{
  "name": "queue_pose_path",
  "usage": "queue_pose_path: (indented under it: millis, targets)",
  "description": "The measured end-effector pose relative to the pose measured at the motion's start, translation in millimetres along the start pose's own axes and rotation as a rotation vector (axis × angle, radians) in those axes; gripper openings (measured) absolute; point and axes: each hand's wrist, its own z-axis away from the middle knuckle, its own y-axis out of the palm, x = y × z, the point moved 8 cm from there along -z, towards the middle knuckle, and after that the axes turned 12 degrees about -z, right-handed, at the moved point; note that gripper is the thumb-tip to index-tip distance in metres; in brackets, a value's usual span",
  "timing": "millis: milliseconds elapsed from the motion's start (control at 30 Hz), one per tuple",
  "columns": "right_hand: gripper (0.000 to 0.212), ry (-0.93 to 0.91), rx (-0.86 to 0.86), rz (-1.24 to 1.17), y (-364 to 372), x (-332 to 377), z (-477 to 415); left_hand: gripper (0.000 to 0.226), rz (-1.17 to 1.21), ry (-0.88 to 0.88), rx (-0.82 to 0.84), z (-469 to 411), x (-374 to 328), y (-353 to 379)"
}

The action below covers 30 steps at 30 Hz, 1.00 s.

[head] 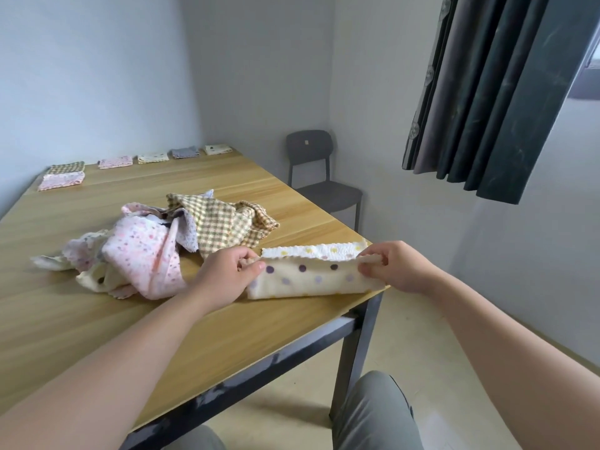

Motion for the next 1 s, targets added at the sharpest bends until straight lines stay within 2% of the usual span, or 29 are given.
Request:
queue_pose_path:
  millis: [133, 200, 400, 500, 533, 633, 767, 867, 1000]
  targets:
    - [0.007, 0.022, -0.113, 0.018, -1.7, -7.6, -19.6, 0.021, -0.028, -0.041, -0.098, -22.4, -1.3, 4.9]
    - [0.004, 0.015, -0.166, 0.051, -2.2, -10.2, -30.8, 0.016, -0.032, -0.056, -0.133, -32.8, -4.5, 8.4]
    - [0.009, 0.03, -0.243, 0.071, 3.1, -23.3, -67.2, 0.012, -0.194, -0.076, -0.118, -69.3, -7.0, 26.1]
    - [0.016, 0.032, -0.239, 0.173, 15.3, -35.5, -78.5, 0.009, -0.271, -0.055, -0.115, -78.2, -1.6, 34.9]
    - [0.02, 0.047, -0.239, 0.211, 19.6, -41.0, -81.0, 0.01, -0.281, -0.031, -0.103, -80.2, 0.2, 40.1]
    - [0.028, 0.059, -0.262, 0.272, 24.4, -50.0, -83.1, 0.031, -0.284, 0.018, -0.057, -82.5, 5.4, 50.3]
    - [0.04, 0.118, -0.217, 0.31, 27.2, -57.8, -86.6, 0.037, -0.272, 0.018, -0.028, -86.8, 10.5, 55.0]
    - [0.033, 0.129, -0.233, 0.267, 25.7, -59.6, -87.4, 0.035, -0.235, 0.007, -0.042, -88.1, 14.1, 55.9]
    - [0.007, 0.059, -0.272, 0.223, 22.5, -50.9, -82.5, 0.022, -0.217, 0.013, -0.041, -86.5, 12.0, 55.1]
